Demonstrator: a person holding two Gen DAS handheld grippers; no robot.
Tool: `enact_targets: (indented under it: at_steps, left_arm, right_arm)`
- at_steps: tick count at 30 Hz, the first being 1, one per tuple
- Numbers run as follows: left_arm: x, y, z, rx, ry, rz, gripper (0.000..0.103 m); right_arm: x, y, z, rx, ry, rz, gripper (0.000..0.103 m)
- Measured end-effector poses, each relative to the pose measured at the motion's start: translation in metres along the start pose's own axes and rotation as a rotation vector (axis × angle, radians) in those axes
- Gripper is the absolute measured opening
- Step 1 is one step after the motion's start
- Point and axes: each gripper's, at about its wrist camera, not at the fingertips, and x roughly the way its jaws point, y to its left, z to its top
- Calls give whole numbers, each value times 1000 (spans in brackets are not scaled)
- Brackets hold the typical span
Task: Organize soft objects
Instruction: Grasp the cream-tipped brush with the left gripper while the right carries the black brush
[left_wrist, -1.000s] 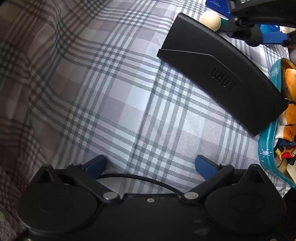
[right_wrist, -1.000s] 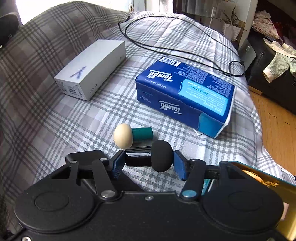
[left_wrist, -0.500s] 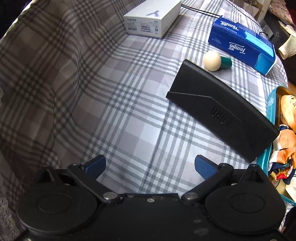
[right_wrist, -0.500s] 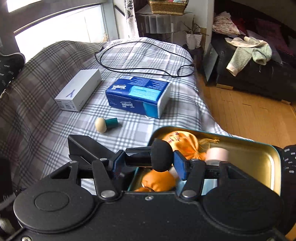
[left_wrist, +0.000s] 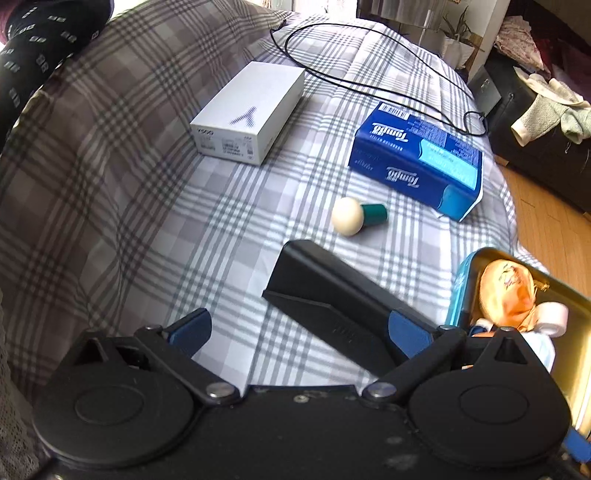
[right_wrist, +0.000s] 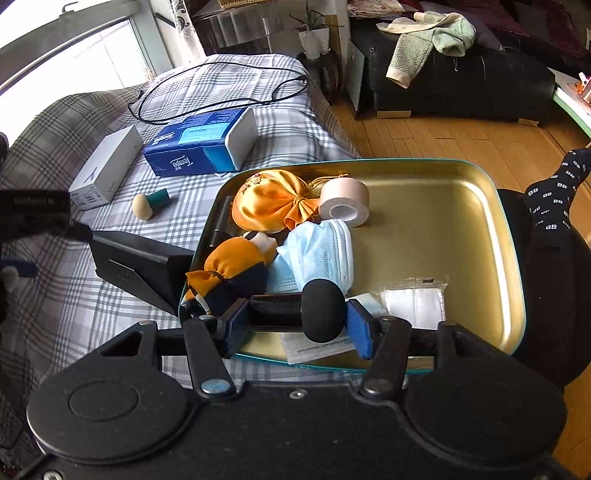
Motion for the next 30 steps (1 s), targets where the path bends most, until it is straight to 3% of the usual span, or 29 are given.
enact_targets:
  at_steps: [6, 12, 22, 30]
  left_arm:
    - [27, -31, 51, -14, 43, -31, 102]
    - [67, -54, 81, -13, 85, -15, 102]
    - [120, -70, 98, -7, 113, 54, 100]
    - [150, -75, 106, 4, 146, 95, 89]
  right_arm:
    - [-3, -16, -4, 41, -15, 7, 55]
    - [-1, -27, -1, 85, -21, 39, 55]
    - [4, -28, 5, 88, -40, 58, 55]
    - [6, -26, 7, 85, -43, 57, 55]
